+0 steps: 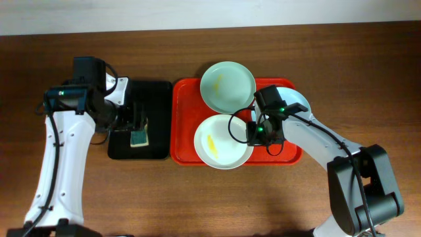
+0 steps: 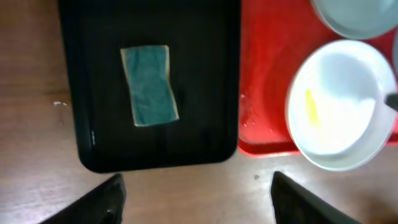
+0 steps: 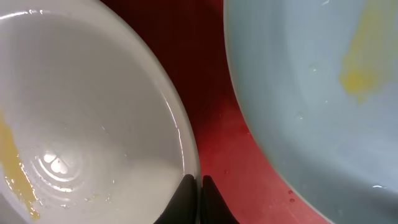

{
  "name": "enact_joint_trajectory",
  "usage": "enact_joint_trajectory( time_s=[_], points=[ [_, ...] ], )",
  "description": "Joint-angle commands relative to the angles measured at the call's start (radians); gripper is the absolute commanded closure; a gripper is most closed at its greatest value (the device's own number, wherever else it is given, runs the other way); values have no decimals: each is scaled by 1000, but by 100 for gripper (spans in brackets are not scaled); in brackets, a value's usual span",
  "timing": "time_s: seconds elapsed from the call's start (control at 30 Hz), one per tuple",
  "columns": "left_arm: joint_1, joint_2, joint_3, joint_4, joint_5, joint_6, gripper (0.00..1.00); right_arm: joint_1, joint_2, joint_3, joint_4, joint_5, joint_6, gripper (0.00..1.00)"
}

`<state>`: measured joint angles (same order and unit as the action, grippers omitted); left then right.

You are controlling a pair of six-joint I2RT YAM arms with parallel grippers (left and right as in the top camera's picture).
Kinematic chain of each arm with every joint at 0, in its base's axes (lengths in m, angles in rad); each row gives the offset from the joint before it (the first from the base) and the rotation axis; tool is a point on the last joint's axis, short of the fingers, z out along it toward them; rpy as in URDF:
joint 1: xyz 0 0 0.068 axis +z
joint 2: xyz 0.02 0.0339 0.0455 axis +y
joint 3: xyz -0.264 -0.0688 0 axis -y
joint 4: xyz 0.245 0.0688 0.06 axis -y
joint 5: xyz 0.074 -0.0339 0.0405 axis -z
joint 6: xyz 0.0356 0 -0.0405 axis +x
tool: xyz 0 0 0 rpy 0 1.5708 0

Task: Clean dirty plates on tray and stack at the side
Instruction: 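Grasp the green-and-yellow sponge with the left gripper and lift it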

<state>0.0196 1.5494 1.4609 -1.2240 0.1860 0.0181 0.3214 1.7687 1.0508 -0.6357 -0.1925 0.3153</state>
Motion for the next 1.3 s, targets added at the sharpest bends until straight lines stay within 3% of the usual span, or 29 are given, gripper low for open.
enact_joint_trajectory(
  time_s=[0.0, 0.17, 0.27, 0.3, 0.33, 0.5, 0.53, 0.57, 0.7, 1.03, 1.27],
  points=[
    [-11, 70, 13, 39, -57, -18, 35, 6, 5, -7, 11, 12, 5, 96],
    [-11, 177, 13, 94, -56, -18, 42, 6, 5, -7, 16, 12, 5, 96],
    [-11, 237, 13, 112, -55, -18, 34, 6, 5, -7, 16, 12, 5, 96],
    [-11, 257, 13, 117, -53, -17, 26, 6, 5, -7, 16, 12, 5, 96],
    [-11, 268, 13, 132, -53, -18, 1, 6, 5, -7, 16, 12, 5, 96],
    [-10, 298, 13, 181, -53, -18, 0, 6, 5, -7, 17, 12, 5, 96],
    [-10, 300, 13, 181, -53, -18, 12, 6, 5, -7, 16, 12, 5, 96],
    [-10, 311, 13, 178, -60, -18, 45, 6, 5, -7, 16, 12, 5, 96],
    [-10, 334, 13, 184, -103, -18, 58, 6, 5, -7, 17, 12, 5, 96],
    [-10, 445, 12, 184, -108, -18, 64, 6, 5, -7, 21, 12, 5, 96],
    [-10, 497, 12, 188, -186, -59, 62, 6, 5, -7, 21, 12, 5, 96]
  ],
)
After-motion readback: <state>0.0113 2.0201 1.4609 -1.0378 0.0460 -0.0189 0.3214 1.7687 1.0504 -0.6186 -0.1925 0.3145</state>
